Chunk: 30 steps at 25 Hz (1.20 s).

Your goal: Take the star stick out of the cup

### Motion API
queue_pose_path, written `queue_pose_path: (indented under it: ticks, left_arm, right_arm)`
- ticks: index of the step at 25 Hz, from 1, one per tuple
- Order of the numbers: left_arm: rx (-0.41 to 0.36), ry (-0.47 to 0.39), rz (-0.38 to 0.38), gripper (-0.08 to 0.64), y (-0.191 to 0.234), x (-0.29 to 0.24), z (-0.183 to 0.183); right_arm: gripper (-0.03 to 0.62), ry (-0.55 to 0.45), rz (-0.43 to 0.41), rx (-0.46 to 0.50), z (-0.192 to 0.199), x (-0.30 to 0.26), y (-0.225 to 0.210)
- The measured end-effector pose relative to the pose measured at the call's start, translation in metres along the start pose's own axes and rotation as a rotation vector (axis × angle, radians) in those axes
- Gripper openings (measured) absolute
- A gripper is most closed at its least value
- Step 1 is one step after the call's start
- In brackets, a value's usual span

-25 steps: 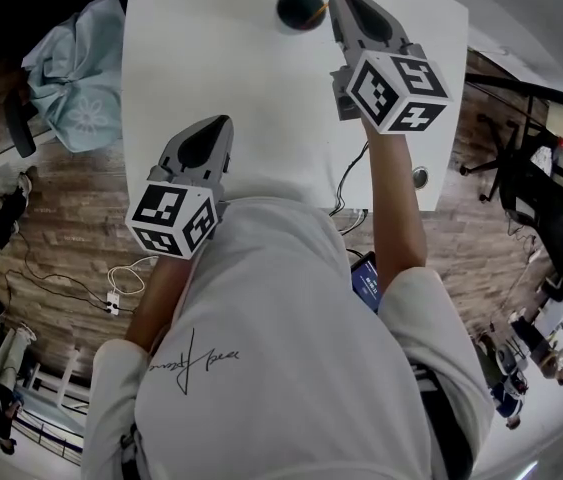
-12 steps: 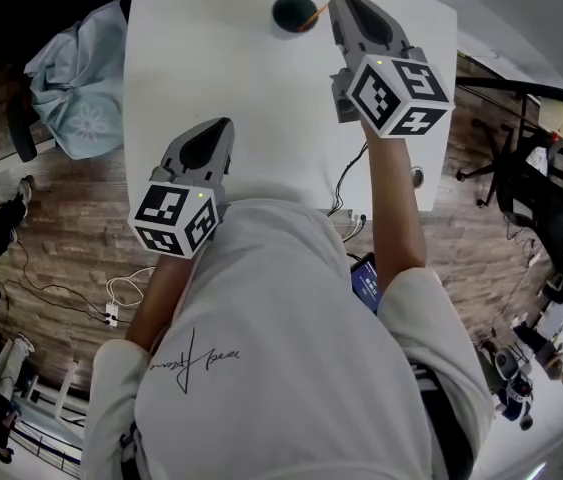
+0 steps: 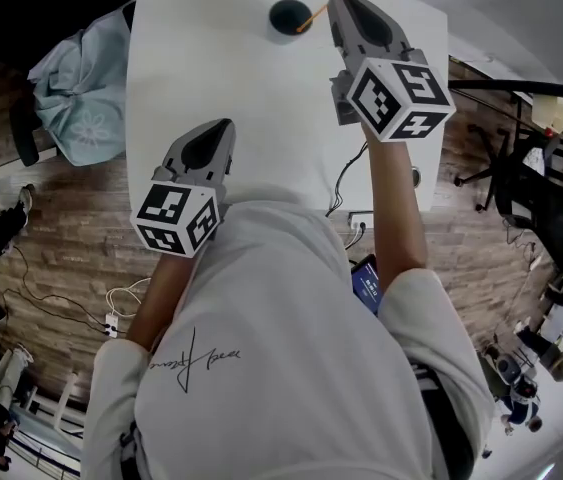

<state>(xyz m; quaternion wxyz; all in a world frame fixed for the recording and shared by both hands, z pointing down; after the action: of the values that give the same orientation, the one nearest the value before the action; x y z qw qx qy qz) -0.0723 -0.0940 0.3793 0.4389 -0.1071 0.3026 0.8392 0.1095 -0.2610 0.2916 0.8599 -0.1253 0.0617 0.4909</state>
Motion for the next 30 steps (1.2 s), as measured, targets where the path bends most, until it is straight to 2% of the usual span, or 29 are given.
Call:
queue_pose_path:
  ticks: [12, 30]
  left_arm:
    - [-0.023, -0.032, 0.014, 0.008, -0.015, 0.007, 0.001]
    - [-0.06, -0.052, 0.057, 0.008, -0.035, 0.015, 0.009]
  right_arm:
    - [0.025, -0.026, 0.0, 0.009, -0.008, 0.03, 0.009]
    - [0.025, -0.03, 0.024, 0.0, 0.006, 0.076, 0.022]
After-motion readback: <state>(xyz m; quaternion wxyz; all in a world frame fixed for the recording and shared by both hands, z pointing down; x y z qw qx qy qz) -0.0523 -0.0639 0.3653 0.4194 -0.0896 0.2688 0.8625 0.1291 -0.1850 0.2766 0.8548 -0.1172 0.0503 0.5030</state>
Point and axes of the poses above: the fingertips, and each gripper's own axes: x backward along the fingers, y to its left, z out of its underside, the point moved 5 cm from there along x, backward along the fingers
